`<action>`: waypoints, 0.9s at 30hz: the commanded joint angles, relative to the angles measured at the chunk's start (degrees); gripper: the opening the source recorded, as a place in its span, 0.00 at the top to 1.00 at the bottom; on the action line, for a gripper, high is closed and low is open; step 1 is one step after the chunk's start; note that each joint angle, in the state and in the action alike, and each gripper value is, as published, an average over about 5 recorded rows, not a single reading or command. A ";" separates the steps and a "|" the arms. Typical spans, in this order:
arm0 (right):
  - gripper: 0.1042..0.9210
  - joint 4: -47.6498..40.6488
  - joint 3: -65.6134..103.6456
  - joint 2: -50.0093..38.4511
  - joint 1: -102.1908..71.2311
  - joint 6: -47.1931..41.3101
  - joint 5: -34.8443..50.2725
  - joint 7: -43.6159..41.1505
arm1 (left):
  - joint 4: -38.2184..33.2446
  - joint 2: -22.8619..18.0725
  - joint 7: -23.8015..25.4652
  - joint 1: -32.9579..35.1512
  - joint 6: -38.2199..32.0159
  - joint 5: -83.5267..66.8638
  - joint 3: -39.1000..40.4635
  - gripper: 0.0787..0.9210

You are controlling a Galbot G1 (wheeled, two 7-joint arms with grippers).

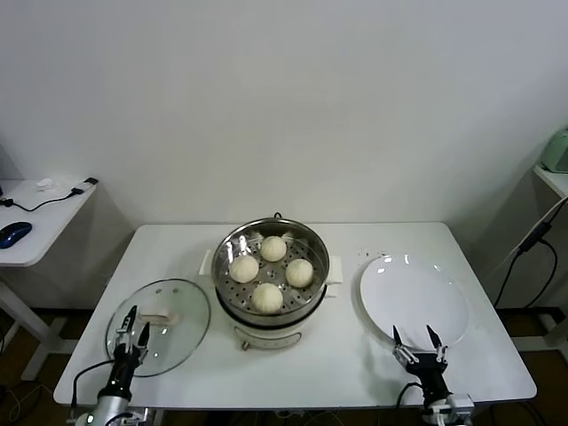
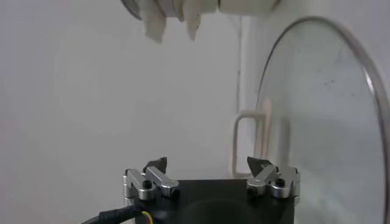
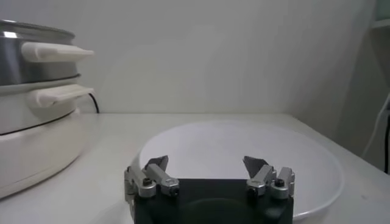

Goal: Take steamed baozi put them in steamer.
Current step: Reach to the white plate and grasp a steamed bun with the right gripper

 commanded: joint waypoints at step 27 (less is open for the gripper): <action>0.12 -0.80 -1.11 0.67 0.70 -0.22 -1.17 -0.14 | 7.00 -0.68 1.22 -6.09 1.52 5.07 1.61 0.60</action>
